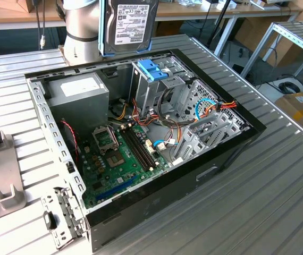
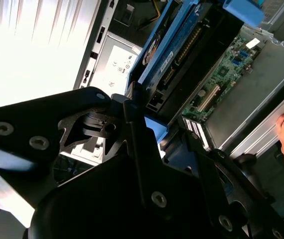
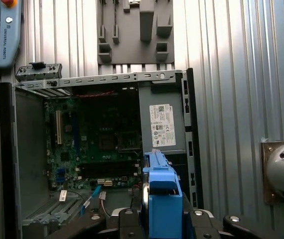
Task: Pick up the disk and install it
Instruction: 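Pick up the disk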
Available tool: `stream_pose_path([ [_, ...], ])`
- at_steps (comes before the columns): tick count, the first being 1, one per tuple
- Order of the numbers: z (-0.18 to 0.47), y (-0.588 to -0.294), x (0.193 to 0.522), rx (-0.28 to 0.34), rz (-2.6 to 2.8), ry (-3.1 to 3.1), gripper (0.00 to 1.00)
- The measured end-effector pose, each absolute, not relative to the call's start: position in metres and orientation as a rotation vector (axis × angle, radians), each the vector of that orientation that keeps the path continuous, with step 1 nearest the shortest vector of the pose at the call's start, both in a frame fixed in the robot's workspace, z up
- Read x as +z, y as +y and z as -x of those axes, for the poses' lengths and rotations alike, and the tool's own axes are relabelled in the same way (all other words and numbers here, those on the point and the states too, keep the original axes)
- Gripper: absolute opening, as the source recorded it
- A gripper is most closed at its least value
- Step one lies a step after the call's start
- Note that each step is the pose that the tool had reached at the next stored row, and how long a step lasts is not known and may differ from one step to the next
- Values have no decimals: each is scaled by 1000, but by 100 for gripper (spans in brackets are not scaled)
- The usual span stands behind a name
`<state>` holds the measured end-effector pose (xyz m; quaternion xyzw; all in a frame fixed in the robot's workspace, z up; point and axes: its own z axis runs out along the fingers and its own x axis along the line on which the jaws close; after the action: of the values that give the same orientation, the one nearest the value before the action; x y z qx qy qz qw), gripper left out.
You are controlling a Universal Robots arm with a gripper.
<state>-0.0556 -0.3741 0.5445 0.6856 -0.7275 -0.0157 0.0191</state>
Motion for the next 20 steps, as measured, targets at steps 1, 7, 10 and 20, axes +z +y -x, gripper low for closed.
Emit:
stream_pose_path([
  [1,54,-374,544,-48,-2128,-2258,37],
  [7,48,-374,544,-47,-2128,-2258,37],
  [10,45,-374,544,-47,-2127,-2257,37],
  [20,33,-374,543,-44,-2126,-2256,37],
])
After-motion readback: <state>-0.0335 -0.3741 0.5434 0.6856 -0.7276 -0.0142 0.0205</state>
